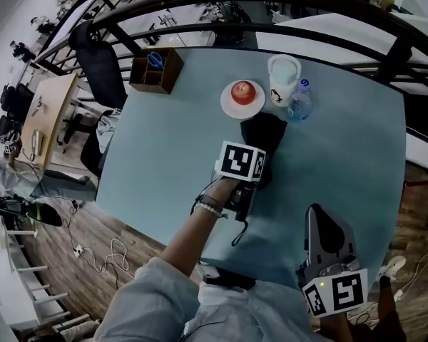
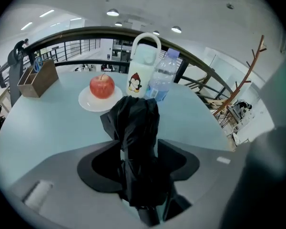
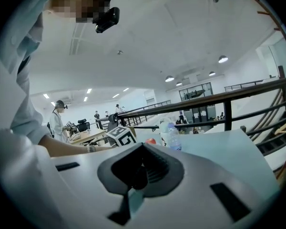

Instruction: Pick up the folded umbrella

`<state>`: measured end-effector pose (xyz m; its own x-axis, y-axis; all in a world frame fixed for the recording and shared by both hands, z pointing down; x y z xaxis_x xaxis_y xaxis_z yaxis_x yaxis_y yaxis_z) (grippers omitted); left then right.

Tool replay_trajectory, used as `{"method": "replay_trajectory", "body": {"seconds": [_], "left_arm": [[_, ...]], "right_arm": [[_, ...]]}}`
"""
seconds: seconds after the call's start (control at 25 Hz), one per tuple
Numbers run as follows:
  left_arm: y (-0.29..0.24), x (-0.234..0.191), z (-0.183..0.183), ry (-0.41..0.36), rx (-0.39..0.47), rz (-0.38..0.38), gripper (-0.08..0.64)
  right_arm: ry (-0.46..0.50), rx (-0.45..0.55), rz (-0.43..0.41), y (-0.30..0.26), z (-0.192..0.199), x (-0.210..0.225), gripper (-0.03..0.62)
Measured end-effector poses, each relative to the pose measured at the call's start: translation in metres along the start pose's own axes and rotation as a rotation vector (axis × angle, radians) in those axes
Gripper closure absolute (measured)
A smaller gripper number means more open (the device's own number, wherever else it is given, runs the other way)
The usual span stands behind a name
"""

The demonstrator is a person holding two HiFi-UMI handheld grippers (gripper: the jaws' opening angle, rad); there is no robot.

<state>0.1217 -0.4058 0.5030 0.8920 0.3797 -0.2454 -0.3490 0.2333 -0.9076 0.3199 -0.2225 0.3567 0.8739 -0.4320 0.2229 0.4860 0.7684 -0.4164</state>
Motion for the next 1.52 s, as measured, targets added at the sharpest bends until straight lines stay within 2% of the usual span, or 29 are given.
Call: {"method": "replay_trajectory", "body": {"seconds": [0.16,0.44,0.84,1.04,1.32,1.52], "left_arm": [[-0.018,-0.006,0.000,0.035,-0.064,0.013,0.325],[-0.044,-0.006,-0.009,0.054,-0.146,0.070,0.279],[-0.064,0.009,-0.011,0.026,-0.182,-0.013,0.273],[-0.072,0.007,-0.011,0.007,-0.152,-0.074,0.274],[-0.061,0.009,-0.005,-0.032,-0.073,-0.084,0.284],[-0.037,0.014,0.003,-0.050,-0.030,-0.056,0.285]], "right_arm": [[-0.064,-0.005,-0.032,-0.004,0.001,0.005,0.594],[-0.088,-0.018,-0.032,-0.013,-0.001,0.015,0.594],[-0.099,-0.040,-0.038,-0.018,0.000,0.023,0.594],[-0.094,-0.042,-0.035,-0.020,0.003,0.024,0.594],[-0.042,-0.048,-0.005,-0.014,0.006,0.016,0.594],[-0.017,-0.040,-0.004,-0.010,0.005,0.001,0.594]]}}
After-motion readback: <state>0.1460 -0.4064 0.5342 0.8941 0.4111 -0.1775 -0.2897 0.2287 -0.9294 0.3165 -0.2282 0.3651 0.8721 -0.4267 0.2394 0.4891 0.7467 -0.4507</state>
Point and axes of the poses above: the fingertips, and each gripper's own axes: y backward along the fingers, x to its right, z out of its underside, the point moved 10 cm from there along y, backward along the fingers, and after that the axes turned 9 degrees about -x, right-handed, at the moved point
